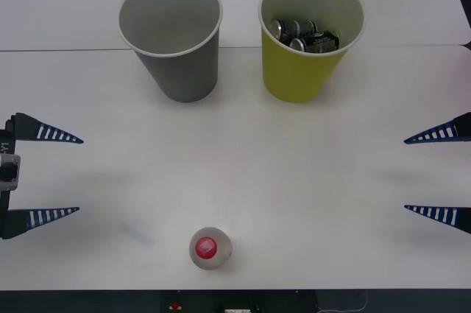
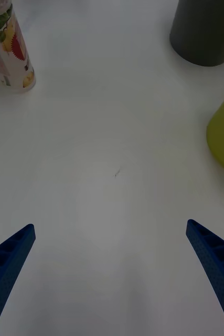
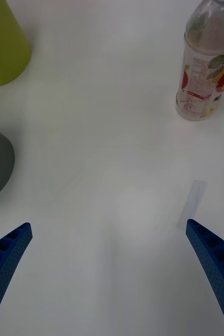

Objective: Put the can into the green bin and the plastic bottle into the gray bin

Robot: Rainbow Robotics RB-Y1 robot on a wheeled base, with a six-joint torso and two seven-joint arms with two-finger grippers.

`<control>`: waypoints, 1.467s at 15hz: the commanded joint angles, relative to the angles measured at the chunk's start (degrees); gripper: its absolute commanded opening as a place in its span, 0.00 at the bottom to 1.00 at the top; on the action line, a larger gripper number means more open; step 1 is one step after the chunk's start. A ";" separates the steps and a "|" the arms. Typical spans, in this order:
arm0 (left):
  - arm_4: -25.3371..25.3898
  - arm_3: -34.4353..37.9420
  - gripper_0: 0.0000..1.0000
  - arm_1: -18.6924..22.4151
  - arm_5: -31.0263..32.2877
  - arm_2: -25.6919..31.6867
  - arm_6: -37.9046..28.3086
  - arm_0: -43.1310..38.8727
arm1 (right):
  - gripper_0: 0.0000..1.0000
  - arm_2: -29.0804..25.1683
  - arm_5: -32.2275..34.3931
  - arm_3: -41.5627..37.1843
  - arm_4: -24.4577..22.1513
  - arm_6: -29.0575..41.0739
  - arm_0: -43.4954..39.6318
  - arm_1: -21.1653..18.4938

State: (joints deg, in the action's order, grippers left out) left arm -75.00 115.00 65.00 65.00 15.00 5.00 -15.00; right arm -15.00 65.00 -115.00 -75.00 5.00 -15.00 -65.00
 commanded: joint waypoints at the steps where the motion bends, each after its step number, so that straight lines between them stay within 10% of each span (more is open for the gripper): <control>1: 0.00 0.00 1.00 0.00 0.00 0.00 0.00 0.00 | 1.00 0.00 0.00 0.00 0.00 0.00 0.00 0.00; 10: 4.51 -3.55 1.00 -1.45 -0.93 -0.76 1.94 -0.20 | 1.00 0.00 0.00 0.00 0.00 0.00 0.00 0.00; 22: 24.37 -23.33 1.00 -0.31 1.80 -27.13 21.10 13.33 | 1.00 0.00 0.00 0.00 0.00 0.00 0.00 0.00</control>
State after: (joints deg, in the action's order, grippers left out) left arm -52.26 93.55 64.71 66.49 -9.33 24.77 -3.33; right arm -15.00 65.00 -115.00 -75.00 5.00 -15.00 -65.00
